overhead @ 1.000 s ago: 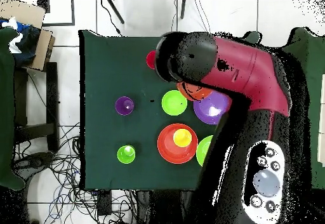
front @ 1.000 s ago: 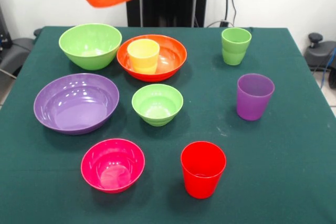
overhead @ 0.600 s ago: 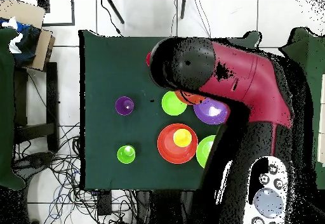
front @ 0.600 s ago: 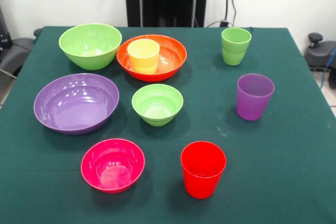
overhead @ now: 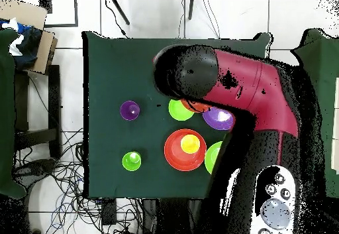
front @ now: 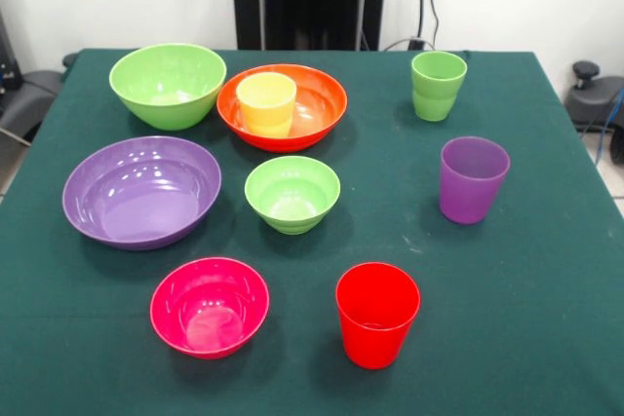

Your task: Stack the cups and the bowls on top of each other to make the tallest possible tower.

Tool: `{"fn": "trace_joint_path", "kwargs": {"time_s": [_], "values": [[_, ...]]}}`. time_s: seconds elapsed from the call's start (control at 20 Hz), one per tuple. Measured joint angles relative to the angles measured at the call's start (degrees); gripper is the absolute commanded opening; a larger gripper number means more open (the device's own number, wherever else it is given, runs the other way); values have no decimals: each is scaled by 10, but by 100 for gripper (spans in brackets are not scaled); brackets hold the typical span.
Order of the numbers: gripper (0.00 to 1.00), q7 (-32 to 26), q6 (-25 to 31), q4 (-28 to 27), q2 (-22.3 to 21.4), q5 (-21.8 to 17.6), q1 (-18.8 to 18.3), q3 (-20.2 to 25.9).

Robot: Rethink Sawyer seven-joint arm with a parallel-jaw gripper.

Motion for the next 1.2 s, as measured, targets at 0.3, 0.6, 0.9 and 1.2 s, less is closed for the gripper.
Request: {"fn": "trace_joint_path", "kwargs": {"time_s": [0.3, 0.6, 0.9, 1.2], "values": [[0, 0, -61, 44, 0, -19, 0, 2], [0, 0, -138, 99, 2, -39, 3, 2], [0, 0, -163, 131, 3, -49, 9, 3], [0, 0, -164, 145, 3, -49, 13, 3]]}}
